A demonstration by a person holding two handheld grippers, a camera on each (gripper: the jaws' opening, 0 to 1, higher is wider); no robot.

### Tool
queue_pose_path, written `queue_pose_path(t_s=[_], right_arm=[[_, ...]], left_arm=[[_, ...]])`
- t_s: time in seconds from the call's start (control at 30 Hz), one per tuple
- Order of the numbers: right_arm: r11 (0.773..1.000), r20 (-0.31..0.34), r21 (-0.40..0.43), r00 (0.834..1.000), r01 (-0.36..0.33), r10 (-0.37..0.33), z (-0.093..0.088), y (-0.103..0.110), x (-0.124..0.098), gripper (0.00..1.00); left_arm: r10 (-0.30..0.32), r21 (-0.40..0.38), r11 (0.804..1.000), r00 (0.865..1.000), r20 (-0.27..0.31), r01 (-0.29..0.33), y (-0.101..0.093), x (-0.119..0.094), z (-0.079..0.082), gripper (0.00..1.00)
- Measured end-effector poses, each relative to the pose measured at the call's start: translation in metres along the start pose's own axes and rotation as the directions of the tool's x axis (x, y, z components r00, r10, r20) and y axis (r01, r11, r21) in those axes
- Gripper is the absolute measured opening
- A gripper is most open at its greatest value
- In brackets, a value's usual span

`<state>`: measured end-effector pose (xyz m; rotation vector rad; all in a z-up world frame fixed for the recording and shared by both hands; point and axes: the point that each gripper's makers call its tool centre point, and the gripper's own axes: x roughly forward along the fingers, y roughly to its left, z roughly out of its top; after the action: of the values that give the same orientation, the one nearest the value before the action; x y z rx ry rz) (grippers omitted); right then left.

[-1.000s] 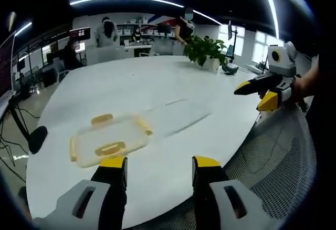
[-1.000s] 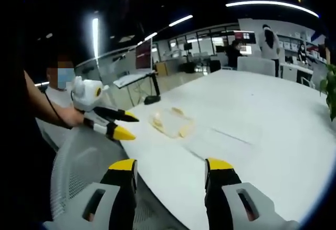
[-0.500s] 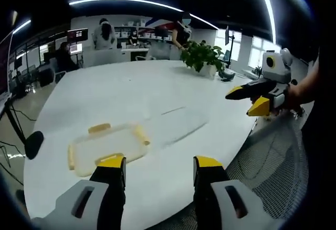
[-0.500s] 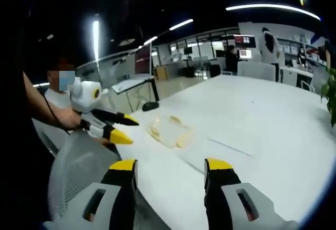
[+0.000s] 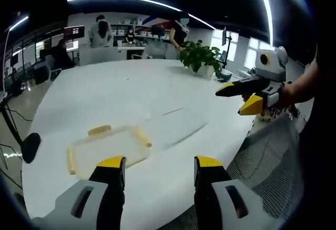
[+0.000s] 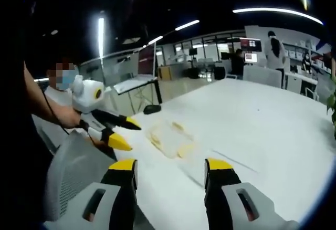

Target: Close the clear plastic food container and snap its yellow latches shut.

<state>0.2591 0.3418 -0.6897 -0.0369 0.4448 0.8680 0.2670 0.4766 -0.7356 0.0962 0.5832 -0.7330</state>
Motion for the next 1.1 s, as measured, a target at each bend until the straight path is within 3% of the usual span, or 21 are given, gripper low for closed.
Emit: queue_pose_path(t_s=[0.3, 0.67, 1.1], right_arm=[[1.000, -0.023, -0.019, 1.000, -0.010, 0.010, 0.001, -0.001, 0.013, 0.50], [0.999, -0.030, -0.029, 0.999, -0.029, 0.028, 0.011, 0.002, 0.028, 0.50], [1.000, -0.044, -0.016, 0.999, -0.010, 0.009, 0.014, -0.006, 0.045, 0.50]], left_arm=[[-0.019, 0.008, 1.000, 1.000, -0.009, 0.019, 0.007, 0.000, 0.000, 0.51], [0.002, -0.003, 1.000, 1.000, -0.011, -0.002, 0.030, -0.005, 0.000, 0.51], [-0.019, -0.004, 1.000, 0.999, -0.032, 0.019, 0.046, -0.003, -0.003, 0.48]])
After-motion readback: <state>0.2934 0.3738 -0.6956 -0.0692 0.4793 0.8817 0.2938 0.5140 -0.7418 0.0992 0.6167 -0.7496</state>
